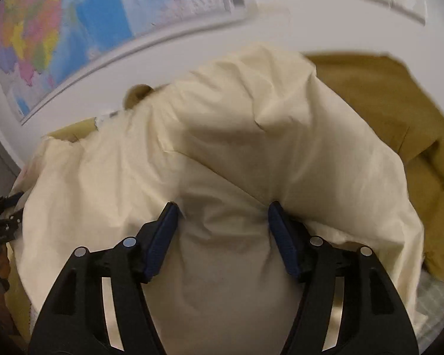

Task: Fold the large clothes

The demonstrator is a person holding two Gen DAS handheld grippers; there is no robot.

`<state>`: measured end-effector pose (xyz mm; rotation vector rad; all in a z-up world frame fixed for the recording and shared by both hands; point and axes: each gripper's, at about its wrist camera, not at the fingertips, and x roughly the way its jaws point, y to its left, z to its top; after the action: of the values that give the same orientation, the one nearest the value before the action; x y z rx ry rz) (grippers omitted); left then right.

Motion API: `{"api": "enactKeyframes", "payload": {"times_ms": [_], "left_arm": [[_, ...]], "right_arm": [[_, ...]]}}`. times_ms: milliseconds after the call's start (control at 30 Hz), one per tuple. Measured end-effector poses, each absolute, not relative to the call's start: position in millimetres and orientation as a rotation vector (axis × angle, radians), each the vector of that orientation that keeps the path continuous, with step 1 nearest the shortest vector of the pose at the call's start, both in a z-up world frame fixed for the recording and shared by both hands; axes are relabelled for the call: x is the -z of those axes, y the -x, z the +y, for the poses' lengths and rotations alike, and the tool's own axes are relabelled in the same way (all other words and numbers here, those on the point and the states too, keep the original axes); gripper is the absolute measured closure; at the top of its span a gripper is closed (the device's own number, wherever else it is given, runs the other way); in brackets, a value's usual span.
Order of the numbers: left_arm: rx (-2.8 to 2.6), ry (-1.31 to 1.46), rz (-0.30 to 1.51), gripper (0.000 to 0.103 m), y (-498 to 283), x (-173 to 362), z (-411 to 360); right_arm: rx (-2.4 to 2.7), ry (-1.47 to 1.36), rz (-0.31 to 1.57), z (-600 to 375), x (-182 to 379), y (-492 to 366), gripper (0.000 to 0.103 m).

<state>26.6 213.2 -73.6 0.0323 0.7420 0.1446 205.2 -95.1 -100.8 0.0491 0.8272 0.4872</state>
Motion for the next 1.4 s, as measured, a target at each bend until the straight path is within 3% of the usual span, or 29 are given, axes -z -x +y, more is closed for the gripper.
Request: {"api": "enactKeyframes", "payload": {"times_ms": [333, 500, 900, 1200, 1400], "left_arm": [[-0.108, -0.049, 0.714, 0.025, -22, 53, 203], [-0.049, -0.065, 0.695, 0.025, -26, 44, 188], [-0.011, 0.083, 0.873, 0.024, -92, 73, 210], [0.092, 0.118, 0.748, 0.025, -21, 50, 225], [0.028, 0.249, 0.662, 0.018, 62, 47, 274]], "right_arm": [[-0.535, -0.058, 0.724, -102, 50, -153, 0.035], [-0.652, -0.009, 0.707, -60, 34, -143, 0.035], [-0.648, 0.117, 0.874, 5, 90, -194, 0.034], [-0.663, -0.08, 0.757, -96, 47, -139, 0.031], [-0.498, -0.294, 0.776, -201, 58, -101, 0.02]]}}
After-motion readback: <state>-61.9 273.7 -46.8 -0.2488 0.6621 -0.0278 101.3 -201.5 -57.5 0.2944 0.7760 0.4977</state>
